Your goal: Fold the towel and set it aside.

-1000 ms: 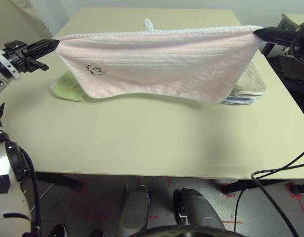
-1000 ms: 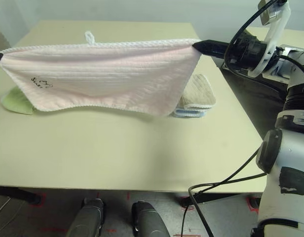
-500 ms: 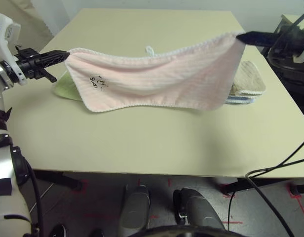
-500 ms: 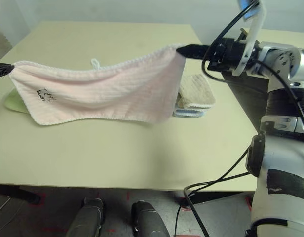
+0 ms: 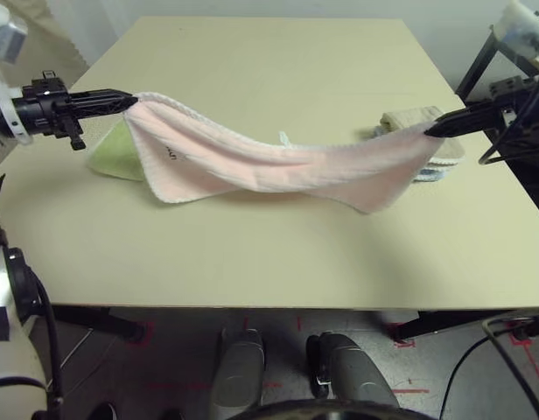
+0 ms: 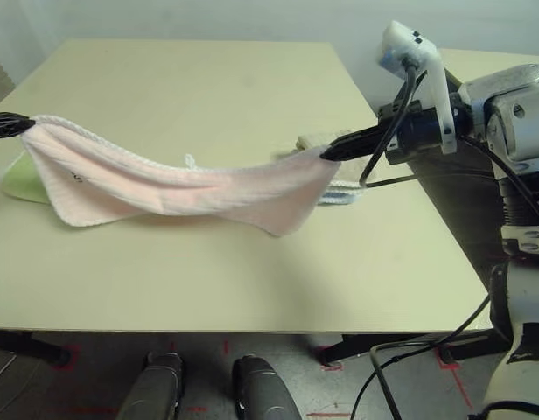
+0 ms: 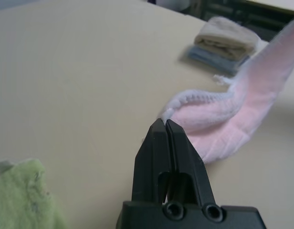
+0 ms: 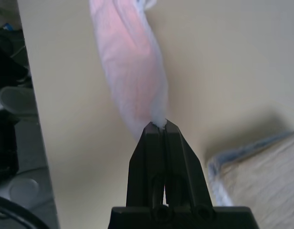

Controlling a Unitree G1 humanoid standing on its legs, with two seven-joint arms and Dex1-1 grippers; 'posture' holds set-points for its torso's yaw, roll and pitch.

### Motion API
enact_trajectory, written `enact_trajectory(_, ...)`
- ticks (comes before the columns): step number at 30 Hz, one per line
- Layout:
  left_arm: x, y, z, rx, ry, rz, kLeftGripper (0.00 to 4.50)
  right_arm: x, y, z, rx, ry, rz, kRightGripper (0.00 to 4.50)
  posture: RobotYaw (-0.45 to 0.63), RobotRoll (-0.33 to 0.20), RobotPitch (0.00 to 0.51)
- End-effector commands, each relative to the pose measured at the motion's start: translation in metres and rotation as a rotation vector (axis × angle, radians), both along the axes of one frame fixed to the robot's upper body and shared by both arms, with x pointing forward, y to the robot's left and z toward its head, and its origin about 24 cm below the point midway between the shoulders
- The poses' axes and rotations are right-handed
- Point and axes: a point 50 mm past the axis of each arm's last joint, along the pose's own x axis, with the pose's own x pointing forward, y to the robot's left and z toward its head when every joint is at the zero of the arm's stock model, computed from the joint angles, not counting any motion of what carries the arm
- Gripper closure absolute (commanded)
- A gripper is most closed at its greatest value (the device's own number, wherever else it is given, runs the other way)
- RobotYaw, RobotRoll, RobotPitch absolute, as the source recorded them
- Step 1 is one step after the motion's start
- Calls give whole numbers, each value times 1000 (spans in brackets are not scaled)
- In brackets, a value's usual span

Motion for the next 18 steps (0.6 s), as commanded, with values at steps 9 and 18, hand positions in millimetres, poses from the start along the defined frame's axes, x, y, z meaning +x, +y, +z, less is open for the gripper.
enact_trajectory(9,40,-4,14,121,-214,335,4457,50,2,19,-15,-386,-177,4500,63,0,119)
enact_trajectory(18,32,0,24,125,-263,276,4457,37,-11,45,111,-482,-120,4500,35,0,122)
